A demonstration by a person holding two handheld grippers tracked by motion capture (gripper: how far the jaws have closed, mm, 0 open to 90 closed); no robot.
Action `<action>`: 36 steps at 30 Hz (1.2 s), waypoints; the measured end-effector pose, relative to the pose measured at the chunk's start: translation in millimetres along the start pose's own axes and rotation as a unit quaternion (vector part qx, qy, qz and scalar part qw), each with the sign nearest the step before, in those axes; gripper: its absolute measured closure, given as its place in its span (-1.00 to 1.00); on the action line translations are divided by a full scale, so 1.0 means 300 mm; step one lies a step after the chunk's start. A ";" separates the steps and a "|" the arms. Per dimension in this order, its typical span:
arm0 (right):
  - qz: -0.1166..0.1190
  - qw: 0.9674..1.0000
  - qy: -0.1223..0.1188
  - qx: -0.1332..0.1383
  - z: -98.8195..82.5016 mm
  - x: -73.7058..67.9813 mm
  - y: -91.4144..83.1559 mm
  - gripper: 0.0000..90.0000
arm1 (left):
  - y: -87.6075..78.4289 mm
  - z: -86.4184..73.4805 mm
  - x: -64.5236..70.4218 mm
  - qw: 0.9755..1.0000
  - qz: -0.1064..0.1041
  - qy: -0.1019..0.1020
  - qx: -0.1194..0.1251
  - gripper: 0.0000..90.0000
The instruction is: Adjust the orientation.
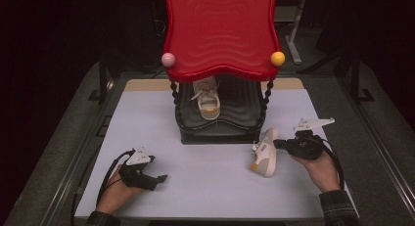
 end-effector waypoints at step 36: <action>-0.032 0.997 0.067 -0.012 -0.142 0.137 -0.080 0.99 | 0.001 0.000 0.000 1.000 0.000 0.000 0.000 -0.71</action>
Point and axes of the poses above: each handheld gripper's, and its own axes: y roughly forward along the jaws, z roughly out of its top, x roughly to its right, the point moved 2 cm from there along y, roughly forward along the jaws, and after that the axes turned 14 degrees about y, right-handed, at the moved point
